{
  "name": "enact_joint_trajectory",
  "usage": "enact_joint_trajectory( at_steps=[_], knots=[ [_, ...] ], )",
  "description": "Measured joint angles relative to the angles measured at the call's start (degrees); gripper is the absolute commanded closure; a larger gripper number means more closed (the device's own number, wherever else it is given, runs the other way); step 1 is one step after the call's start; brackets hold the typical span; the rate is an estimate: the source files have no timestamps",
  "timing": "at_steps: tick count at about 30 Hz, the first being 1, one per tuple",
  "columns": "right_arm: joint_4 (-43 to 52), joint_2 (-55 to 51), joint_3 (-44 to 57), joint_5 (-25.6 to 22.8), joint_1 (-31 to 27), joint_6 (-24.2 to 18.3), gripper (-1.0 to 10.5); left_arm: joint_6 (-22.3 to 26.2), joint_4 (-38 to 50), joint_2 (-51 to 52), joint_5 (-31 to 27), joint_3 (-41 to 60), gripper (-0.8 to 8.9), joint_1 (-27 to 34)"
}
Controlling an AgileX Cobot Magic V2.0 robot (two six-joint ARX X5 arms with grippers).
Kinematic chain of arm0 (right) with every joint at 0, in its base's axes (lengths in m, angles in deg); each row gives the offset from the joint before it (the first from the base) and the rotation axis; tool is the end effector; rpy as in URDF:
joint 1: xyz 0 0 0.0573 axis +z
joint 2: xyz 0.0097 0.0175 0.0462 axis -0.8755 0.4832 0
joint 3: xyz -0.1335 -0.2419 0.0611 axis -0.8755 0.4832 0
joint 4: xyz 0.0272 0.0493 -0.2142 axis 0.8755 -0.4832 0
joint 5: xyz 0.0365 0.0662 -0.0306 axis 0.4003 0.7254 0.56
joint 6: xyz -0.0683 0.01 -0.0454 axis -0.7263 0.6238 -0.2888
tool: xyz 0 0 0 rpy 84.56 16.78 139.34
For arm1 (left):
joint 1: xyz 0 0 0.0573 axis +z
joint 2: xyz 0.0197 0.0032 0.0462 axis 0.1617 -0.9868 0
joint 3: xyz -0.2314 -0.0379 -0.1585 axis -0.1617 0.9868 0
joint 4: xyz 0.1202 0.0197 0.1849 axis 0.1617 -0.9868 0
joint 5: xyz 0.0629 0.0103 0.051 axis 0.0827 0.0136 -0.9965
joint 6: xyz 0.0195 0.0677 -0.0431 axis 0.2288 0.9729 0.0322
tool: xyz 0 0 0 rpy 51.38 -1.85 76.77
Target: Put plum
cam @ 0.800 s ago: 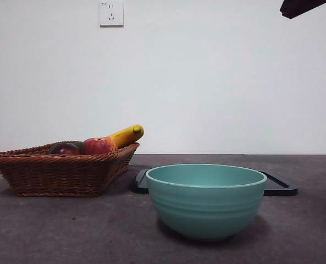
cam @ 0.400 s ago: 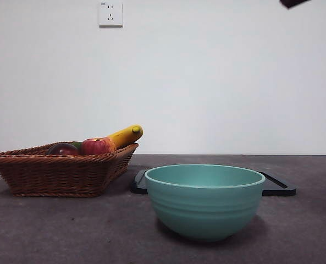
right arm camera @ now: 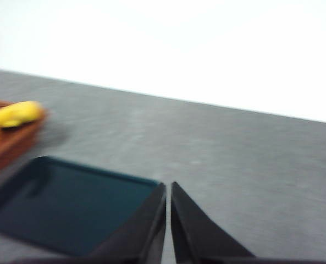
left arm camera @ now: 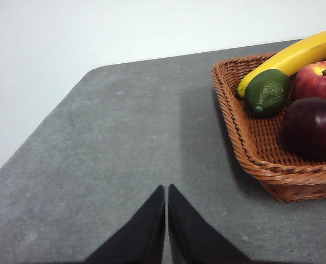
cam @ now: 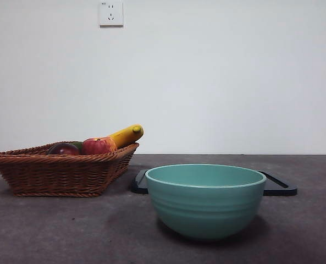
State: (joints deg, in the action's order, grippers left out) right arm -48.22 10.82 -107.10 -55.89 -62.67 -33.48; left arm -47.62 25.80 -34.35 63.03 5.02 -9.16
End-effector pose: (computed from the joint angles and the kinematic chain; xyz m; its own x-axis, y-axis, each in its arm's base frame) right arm 0.1007 0.0136 0.2763 0.9684 0.2107 -0.1332 -0.2154 0.9763 -0.0215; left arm 0.0833 0.0055 0.1498 0.9853 0.0786 -0.1519 -0.0552 0.9868 0.1525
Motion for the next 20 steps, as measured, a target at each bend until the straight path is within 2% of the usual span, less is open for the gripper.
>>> enact_joint_trajectory(
  at_steps=[5, 12, 20],
  knots=[
    [6.27, -6.88, 9.57, -3.17, -2.73, -0.13, 9.4, 0.02, 0.0, 0.0, 0.0, 0.0, 8.06, 0.0],
    [12.46, -15.21, 18.91, -3.74, -3.78, -0.11, 9.4, 0.0, 0.0, 0.0, 0.0, 0.0, 8.06, 0.0],
    [13.44, -20.74, 25.27, -4.79, -3.8, -0.11, 9.4, 0.0, 0.0, 0.0, 0.0, 0.0, 8.06, 0.0]
  ],
)
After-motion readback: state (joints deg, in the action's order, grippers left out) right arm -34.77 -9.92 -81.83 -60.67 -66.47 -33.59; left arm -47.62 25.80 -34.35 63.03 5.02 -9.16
